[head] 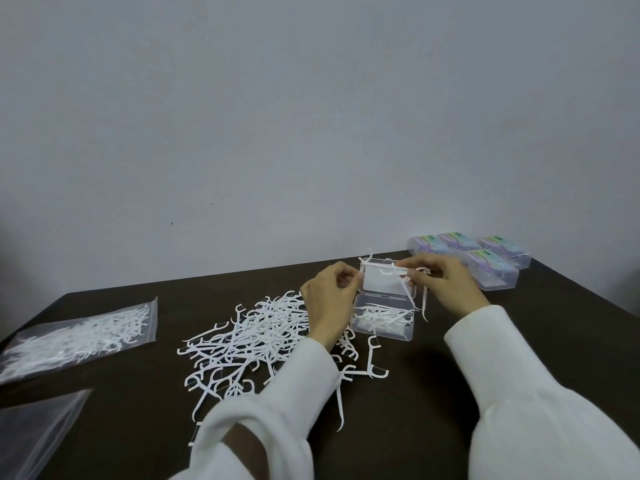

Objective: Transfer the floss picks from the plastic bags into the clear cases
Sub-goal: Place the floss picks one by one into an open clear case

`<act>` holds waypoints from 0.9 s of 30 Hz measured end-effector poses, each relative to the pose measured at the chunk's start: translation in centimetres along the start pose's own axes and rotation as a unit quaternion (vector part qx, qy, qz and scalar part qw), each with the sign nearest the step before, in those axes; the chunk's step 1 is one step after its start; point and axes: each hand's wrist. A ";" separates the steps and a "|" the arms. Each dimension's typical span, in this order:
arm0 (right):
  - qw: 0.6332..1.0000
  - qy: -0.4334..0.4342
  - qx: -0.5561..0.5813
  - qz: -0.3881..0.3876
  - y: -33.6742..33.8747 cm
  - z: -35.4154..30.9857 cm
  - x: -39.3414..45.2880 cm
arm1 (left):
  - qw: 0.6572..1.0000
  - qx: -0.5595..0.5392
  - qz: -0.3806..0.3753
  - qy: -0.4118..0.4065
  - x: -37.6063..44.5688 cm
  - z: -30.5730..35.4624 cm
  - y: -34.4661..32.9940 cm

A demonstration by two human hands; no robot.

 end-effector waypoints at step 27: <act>0.995 0.013 -0.092 -0.044 -2.5 1.7 0.1 | 0.970 -0.233 0.024 0.057 1.2 -0.2 0.7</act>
Point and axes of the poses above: each hand's wrist, its own x-axis towards the middle knuckle, its own y-axis out of the back of the hand, z = x × y, and after that the axes turned 13 degrees about x, right-handed
